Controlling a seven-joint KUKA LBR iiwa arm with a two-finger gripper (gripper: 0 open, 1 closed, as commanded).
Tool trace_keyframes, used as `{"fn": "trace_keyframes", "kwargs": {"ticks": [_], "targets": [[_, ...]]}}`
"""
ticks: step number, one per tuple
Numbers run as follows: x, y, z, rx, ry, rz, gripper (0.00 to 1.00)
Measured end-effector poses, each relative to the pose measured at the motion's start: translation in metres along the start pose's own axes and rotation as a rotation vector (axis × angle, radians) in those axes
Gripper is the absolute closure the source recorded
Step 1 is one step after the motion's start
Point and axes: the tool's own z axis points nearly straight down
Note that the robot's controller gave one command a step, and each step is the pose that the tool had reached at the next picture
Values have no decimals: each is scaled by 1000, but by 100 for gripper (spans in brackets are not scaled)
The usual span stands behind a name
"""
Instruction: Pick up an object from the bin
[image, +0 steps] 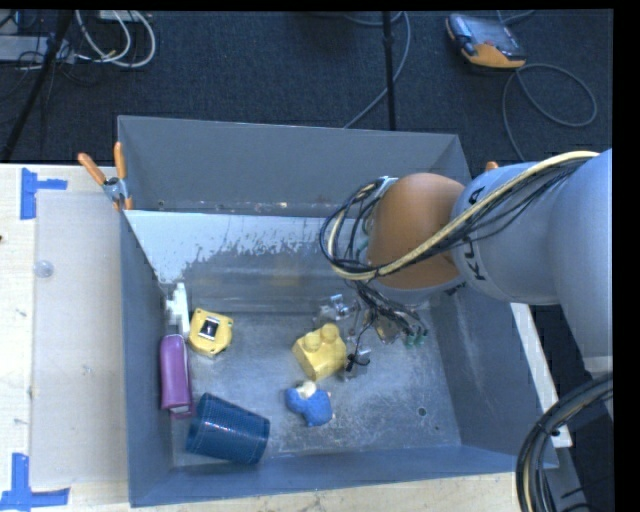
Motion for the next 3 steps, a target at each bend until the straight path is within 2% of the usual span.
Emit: {"fn": "trace_keyframes", "kwargs": {"ticks": [1, 2, 3], "targets": [[0, 0, 0, 0, 0, -1, 100], [-7, -2, -113, 0, -1, -28, 100], [-7, -2, -113, 0, -1, -28, 100]]}}
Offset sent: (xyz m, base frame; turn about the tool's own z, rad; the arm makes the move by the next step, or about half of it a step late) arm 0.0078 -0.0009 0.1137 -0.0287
